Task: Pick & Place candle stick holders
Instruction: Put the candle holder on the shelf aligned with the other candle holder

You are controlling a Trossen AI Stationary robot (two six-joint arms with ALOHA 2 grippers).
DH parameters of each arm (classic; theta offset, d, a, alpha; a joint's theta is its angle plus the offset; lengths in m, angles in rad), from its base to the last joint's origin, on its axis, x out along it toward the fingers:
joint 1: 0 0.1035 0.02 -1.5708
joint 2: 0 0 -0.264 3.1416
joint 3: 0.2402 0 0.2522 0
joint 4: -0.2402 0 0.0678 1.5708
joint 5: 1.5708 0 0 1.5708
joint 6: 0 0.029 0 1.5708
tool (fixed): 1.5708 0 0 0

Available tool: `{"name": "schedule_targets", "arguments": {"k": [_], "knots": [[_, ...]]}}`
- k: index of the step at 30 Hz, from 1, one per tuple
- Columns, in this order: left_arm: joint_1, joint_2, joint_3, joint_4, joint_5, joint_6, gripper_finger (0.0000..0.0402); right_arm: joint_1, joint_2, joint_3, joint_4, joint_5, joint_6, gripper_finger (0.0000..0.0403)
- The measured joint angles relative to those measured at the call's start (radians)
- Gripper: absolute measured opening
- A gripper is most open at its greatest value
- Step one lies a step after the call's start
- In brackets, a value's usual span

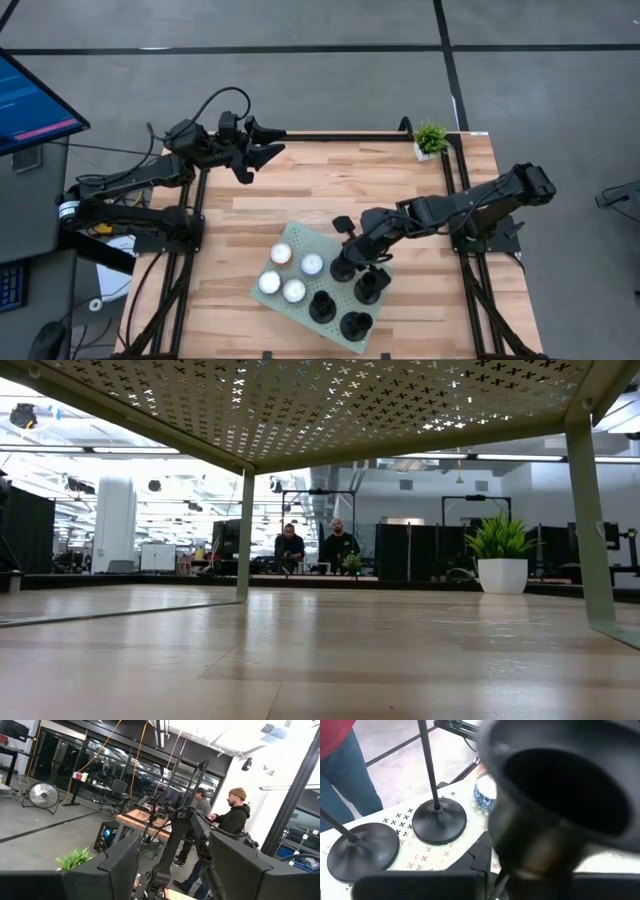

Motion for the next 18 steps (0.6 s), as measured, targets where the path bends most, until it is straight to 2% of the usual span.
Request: {"name": "schedule_targets", "arguments": {"k": [12, 18], "knots": [[0.0, 0.0, 0.0, 0.0, 0.0, 0.0, 0.0234, 0.001, 0.0, 0.0, 0.001, 0.001, 0.004, 0.0094], [0.0, 0.0, 0.0, 0.0, 0.0, 0.003, 0.0234, 0.001, -0.006, 0.0, -0.001, 0.002, 0.055, 0.0155]]}}
